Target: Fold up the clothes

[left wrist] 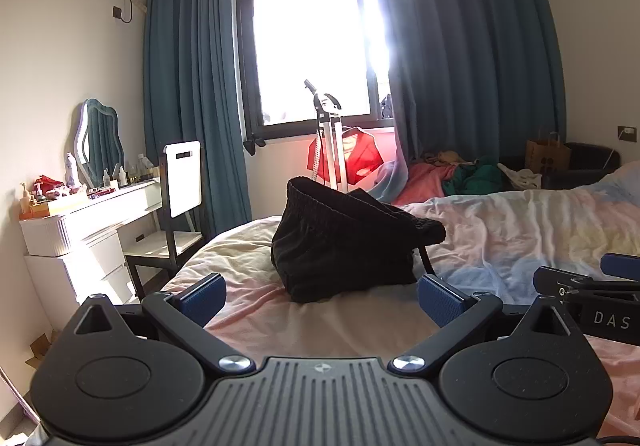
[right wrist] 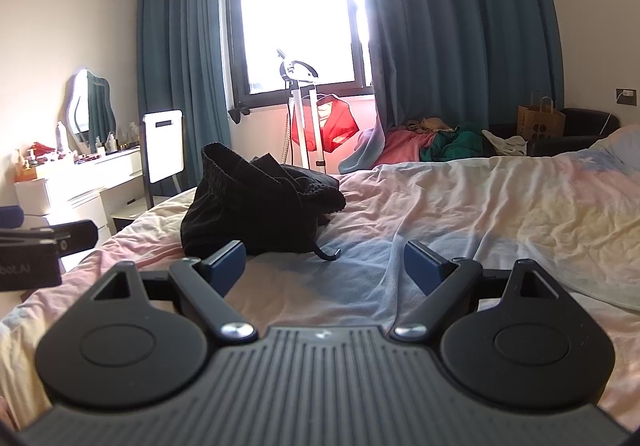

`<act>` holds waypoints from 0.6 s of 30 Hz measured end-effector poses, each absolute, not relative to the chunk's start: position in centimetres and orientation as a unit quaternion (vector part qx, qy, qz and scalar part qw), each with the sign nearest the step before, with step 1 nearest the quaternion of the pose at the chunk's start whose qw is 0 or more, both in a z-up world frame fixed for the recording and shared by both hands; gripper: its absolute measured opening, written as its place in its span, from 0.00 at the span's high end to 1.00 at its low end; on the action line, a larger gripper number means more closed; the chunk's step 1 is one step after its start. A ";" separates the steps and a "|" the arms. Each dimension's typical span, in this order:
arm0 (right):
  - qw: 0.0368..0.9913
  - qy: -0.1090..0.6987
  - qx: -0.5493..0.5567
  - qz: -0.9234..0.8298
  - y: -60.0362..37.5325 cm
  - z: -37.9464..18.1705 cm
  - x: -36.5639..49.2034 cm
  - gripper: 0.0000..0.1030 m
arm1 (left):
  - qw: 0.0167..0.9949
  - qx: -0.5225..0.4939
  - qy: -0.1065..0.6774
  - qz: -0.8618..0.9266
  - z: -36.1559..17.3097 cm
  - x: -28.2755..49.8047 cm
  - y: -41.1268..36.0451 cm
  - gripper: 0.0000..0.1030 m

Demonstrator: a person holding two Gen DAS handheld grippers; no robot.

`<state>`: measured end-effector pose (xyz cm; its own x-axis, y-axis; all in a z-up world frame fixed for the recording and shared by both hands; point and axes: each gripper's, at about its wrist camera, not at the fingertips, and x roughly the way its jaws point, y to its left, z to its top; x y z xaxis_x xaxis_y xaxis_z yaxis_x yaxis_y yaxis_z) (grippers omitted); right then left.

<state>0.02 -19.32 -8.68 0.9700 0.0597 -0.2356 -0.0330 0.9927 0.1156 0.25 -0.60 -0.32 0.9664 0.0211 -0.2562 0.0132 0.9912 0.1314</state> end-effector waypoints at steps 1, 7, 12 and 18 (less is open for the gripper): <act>0.991 0.120 0.056 0.023 -19.4 -8.7 0.0 0.15 | 0.989 0.066 0.130 0.001 -0.3 0.3 -0.6 0.00; 0.991 0.122 0.057 0.023 -19.4 -8.7 0.1 0.15 | 0.989 0.075 0.128 0.001 -0.5 0.4 -0.9 0.00; 0.991 0.122 0.058 0.024 -19.3 -8.8 0.1 0.15 | 0.990 0.066 0.128 -0.005 -0.4 0.4 -0.6 0.00; 0.990 0.124 0.057 0.024 -19.4 -8.8 0.3 0.15 | 0.990 0.050 0.128 -0.010 -0.4 0.4 -0.1 0.00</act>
